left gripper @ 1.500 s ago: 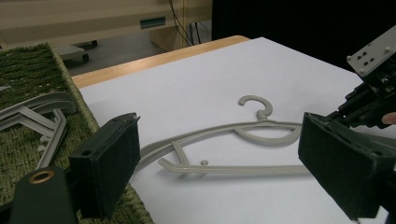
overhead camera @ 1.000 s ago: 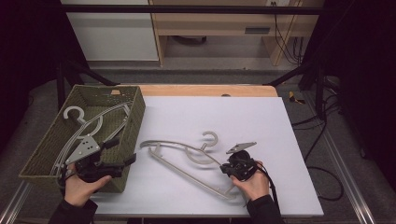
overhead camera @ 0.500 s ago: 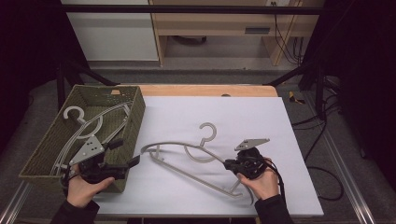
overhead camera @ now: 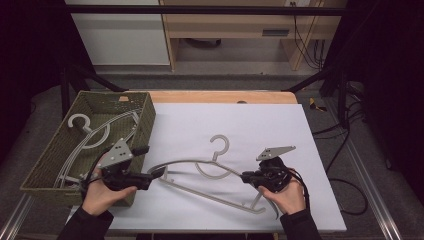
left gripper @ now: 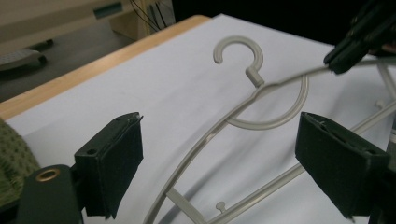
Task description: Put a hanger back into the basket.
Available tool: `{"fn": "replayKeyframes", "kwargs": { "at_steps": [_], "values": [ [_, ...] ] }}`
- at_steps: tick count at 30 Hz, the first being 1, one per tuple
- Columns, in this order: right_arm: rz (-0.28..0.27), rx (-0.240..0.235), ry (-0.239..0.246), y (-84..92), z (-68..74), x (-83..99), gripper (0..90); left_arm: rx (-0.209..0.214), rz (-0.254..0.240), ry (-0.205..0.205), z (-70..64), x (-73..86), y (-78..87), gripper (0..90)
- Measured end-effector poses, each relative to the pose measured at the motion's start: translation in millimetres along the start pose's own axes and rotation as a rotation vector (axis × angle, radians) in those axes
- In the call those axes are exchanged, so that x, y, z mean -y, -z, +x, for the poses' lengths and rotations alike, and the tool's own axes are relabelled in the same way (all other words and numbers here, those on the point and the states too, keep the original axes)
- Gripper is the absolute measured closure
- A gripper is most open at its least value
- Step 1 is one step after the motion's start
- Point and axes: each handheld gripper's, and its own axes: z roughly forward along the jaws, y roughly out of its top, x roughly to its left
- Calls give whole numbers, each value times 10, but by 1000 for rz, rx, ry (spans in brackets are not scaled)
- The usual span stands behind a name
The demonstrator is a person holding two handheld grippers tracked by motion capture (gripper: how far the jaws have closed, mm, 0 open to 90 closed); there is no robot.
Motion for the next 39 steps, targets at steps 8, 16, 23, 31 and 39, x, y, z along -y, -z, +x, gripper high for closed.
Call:
{"fn": "replayKeyframes", "kwargs": {
  "at_steps": [8, 16, 23, 31, 39],
  "values": [
    [-10, -65, 23, 72, 24, -4, 835, 69, 142, -99, -58, -30, -361, 189],
    [-3, -94, 47, 89, 113, -33, 835, 123, 321, -211, -91, 79, -730, 333],
    [4, -106, 64, 75, 152, -46, 834, 147, 400, -298, -106, 210, -899, 619],
    [4, -120, 69, 66, 141, -49, 833, 152, 398, -377, -160, 208, -869, 768],
    [-24, -137, 80, 104, 103, -45, 826, 135, 384, -462, -237, 167, -793, 803]
  ]
}}
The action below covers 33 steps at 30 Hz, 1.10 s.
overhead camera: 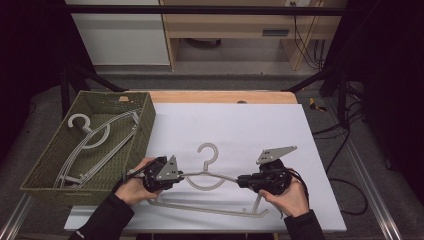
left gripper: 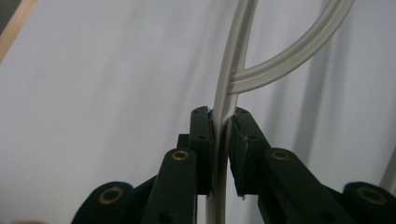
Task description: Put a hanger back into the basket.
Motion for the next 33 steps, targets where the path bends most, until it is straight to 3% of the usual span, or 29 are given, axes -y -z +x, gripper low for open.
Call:
{"fn": "replayKeyframes", "kwargs": {
  "at_steps": [5, 6, 8, 13, 17, 21, 26, 29, 33],
  "values": [
    [-31, 15, 25, 44, -33, -11, 810, 8, -5, -9, -42, -19, 33, 819],
    [-37, 24, 44, 53, -41, -11, 807, 16, -22, 14, -62, -21, 29, 820],
    [-45, 25, 54, 66, -38, -10, 788, 14, -13, 18, -67, -22, 53, 821],
    [-170, 108, 61, 199, -49, -1, 611, -8, 7, 87, -56, -31, 110, 822],
    [-301, 214, 67, 370, -71, 21, 461, -66, 15, 183, -55, -65, 150, 822],
    [-364, 277, 30, 476, -128, 97, 320, -127, 16, 280, -24, -91, 201, 823],
    [-384, 358, -2, 512, -184, 258, 231, -248, 10, 363, 14, -115, 298, 822],
    [-373, 373, -25, 508, -203, 329, 165, -277, -1, 405, 61, -120, 388, 822],
    [-354, 388, -27, 469, -220, 414, 119, -307, -36, 431, 108, -132, 527, 822]
  ]
}}
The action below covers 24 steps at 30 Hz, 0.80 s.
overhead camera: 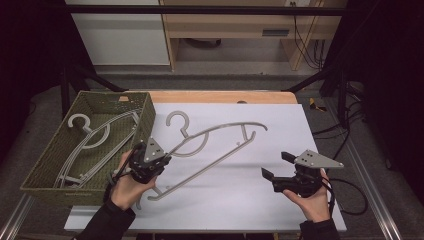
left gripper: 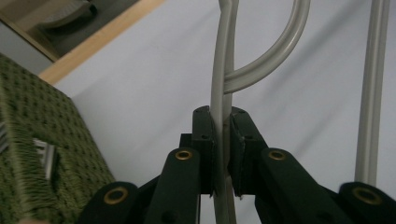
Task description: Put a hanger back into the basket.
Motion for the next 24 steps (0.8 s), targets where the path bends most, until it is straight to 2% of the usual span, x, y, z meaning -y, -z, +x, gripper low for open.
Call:
{"fn": "replayKeyframes", "kwargs": {
  "at_steps": [3, 6, 9, 11, 17, 20, 24],
  "values": [
    [4, 14, -21, -38, -17, 67, 76, -20, -28, 16, 80, -40, 136, 822],
    [16, 16, -21, -63, -30, 125, 71, -42, -68, 64, 166, -63, 266, 822],
    [17, 29, -17, -73, -33, 154, 61, -47, -112, 104, 293, -75, 404, 822],
    [20, 30, -28, -74, -47, 171, 60, -54, -123, 116, 363, -85, 477, 822],
    [28, 31, -55, -87, -90, 223, 57, -96, -144, 121, 607, -126, 710, 822],
    [12, 27, -79, -87, -82, 218, 53, -107, -153, 124, 742, -112, 792, 822],
    [5, 44, -65, -72, -99, 220, 47, -125, -151, 121, 934, -51, 860, 822]
  ]
}}
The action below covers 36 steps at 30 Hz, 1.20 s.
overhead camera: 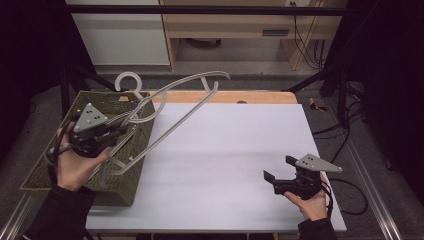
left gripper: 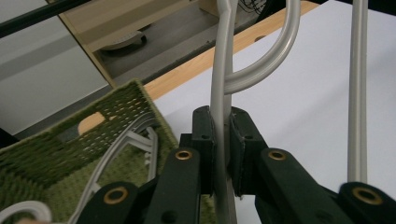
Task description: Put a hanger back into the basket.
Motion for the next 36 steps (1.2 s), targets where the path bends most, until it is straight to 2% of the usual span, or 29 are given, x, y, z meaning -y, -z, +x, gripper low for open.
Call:
{"fn": "replayKeyframes", "kwargs": {
  "at_steps": [2, 3, 6, 12, 15, 21, 29, 36],
  "values": [
    [-8, 8, -9, 3, -2, 3, 46, 2, 4, 1, 103, 26, 21, 821],
    [-15, -3, -28, 0, 5, 1, 46, 2, 3, 5, 149, 40, 33, 822],
    [-5, 8, -14, 0, -13, 12, 46, -11, 6, 4, 276, 83, 64, 821],
    [5, 10, -3, -11, -13, 13, 50, -80, 39, 15, 535, 221, 120, 822],
    [11, 9, -4, -14, -3, 13, 53, -105, 42, 35, 664, 318, 133, 823],
    [9, 6, -6, -15, -8, 12, 59, -175, 91, 56, 897, 500, 172, 824],
    [12, 5, -5, -31, 1, 13, 62, -219, 133, 62, 1143, 710, 250, 825],
    [12, 4, -3, -23, -5, 11, 62, -230, 178, 75, 1257, 875, 226, 824]
  ]
}}
